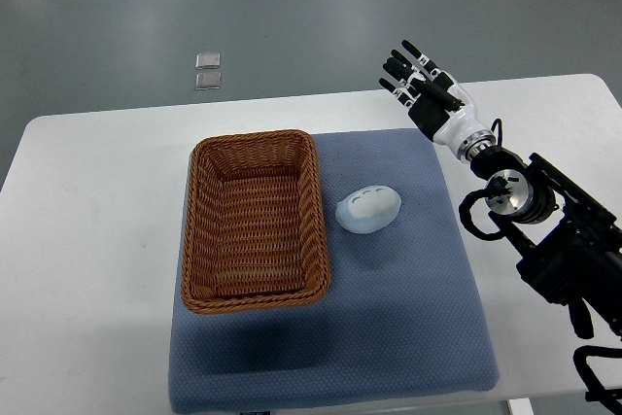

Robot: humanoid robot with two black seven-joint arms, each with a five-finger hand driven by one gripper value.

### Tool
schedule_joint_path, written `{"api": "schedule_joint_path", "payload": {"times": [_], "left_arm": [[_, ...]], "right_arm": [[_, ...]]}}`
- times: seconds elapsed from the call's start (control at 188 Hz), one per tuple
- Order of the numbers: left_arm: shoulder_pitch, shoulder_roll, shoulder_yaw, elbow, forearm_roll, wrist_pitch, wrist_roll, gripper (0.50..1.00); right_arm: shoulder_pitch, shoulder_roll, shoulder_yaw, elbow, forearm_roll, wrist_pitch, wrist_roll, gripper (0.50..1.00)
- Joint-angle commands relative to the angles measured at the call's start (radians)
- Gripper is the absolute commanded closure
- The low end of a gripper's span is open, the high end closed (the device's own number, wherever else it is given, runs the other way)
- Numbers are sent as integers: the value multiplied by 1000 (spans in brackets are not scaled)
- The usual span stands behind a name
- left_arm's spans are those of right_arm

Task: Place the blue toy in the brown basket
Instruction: 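Swing the right hand over the mat toward the white oval toy, then lower the right hand onto the white oval toy and close fingers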

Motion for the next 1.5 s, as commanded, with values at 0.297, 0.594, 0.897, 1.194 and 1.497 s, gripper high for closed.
{"api": "schedule_joint_path", "payload": {"times": [0.297, 0.594, 0.897, 1.194, 1.497], "left_arm": [[0, 0, -5, 0, 0, 0, -2, 500], [-2, 0, -5, 0, 0, 0, -2, 500], [-5, 0, -8, 0, 2, 0, -2, 500], [-5, 0, -6, 0, 0, 0, -2, 500], [-5, 0, -3, 5, 0, 0, -2, 500]], "right_arm": [[23, -25, -19, 3, -20, 16, -11, 597], [372, -246, -442, 18, -293, 163, -130, 597], [1004, -349, -1256, 229, -387, 396, -308, 599], [1213, -145, -1502, 334, -453, 359, -340, 603], [1114, -60, -1577, 293, -456, 215, -374, 619]]}}
